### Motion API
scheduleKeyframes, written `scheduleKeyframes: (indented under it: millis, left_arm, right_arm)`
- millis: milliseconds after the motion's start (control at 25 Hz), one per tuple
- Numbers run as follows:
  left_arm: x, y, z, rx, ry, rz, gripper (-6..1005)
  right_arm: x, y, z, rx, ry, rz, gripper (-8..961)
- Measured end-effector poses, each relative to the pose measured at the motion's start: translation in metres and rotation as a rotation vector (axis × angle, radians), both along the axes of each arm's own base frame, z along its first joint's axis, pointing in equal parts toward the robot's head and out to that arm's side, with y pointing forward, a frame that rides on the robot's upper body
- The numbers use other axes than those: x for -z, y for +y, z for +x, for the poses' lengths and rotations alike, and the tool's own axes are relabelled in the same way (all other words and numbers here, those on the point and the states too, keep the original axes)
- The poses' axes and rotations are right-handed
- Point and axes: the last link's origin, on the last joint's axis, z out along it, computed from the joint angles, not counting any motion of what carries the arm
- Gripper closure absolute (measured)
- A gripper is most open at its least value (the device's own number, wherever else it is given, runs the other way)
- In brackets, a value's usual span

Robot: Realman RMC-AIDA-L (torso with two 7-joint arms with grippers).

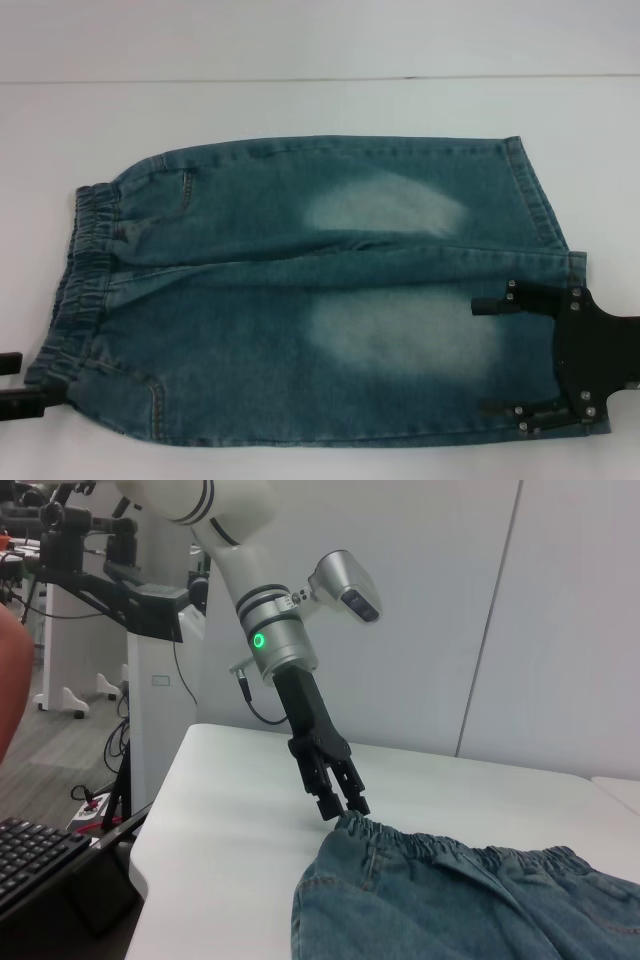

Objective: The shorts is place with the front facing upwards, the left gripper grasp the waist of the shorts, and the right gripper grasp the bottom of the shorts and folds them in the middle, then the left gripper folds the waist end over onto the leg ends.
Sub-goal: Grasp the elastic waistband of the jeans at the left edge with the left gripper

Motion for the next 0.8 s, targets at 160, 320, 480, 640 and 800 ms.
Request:
scheduleKeyframes:
  millis: [160, 320, 480, 640, 800]
  left_arm:
    - [0.002, -0.001, 0.002, 0.012, -0.004, -0.018, 184]
    - [0.006, 0.001, 0.005, 0.030, -0.006, -0.046, 210]
    - [0.008, 0.005, 0.009, 0.044, -0.010, -0.056, 236]
    - [0.010, 0.008, 0.012, 0.055, -0.013, -0.061, 273]
    - [0.012, 0.010, 0.013, 0.061, -0.009, -0.062, 354]
  right_arm:
    - [0.000, 0.000, 0.000, 0.001, -0.001, 0.001, 29]
    - [0.000, 0.000, 0.001, 0.003, -0.001, 0.003, 29]
    - [0.000, 0.000, 0.001, 0.008, 0.001, 0.010, 28]
    - [0.000, 0.000, 0.002, 0.011, 0.000, 0.012, 28]
    - [0.000, 0.000, 0.002, 0.011, 0.000, 0.012, 28]
